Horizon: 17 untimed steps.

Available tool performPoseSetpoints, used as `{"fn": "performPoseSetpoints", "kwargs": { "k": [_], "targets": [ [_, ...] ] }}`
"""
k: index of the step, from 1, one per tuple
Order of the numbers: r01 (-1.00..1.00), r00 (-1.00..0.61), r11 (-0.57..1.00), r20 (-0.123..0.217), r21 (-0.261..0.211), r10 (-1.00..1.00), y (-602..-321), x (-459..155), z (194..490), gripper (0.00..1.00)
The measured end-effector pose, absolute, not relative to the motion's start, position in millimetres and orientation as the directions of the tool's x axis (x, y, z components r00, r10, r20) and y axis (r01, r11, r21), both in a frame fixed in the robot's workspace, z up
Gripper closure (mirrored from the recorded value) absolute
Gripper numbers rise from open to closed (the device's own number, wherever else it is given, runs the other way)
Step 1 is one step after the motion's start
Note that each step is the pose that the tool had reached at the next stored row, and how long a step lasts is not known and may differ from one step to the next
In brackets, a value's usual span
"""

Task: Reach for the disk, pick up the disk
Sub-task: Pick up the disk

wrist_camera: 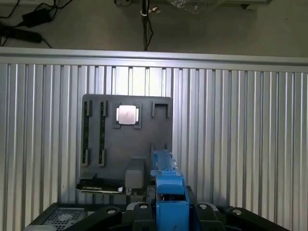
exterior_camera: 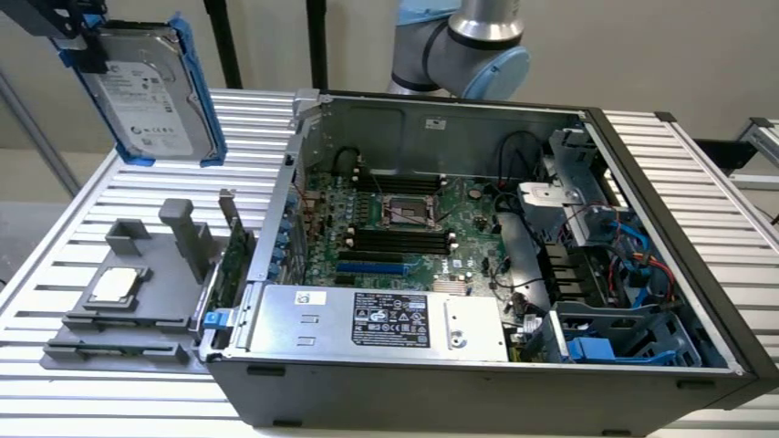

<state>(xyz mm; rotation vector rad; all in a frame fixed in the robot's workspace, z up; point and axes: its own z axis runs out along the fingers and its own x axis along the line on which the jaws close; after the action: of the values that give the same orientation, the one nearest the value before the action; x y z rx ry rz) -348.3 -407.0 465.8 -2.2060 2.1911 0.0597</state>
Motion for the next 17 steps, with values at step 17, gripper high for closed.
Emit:
{"fn": "performPoseSetpoints", "kwargs": {
  "k": [17],
  "targets": [
    [-1.000, 0.006, -0.007, -0.062, 0.018, -0.998, -429.5, -299.2, 482.3, 0.67]
  ]
}}
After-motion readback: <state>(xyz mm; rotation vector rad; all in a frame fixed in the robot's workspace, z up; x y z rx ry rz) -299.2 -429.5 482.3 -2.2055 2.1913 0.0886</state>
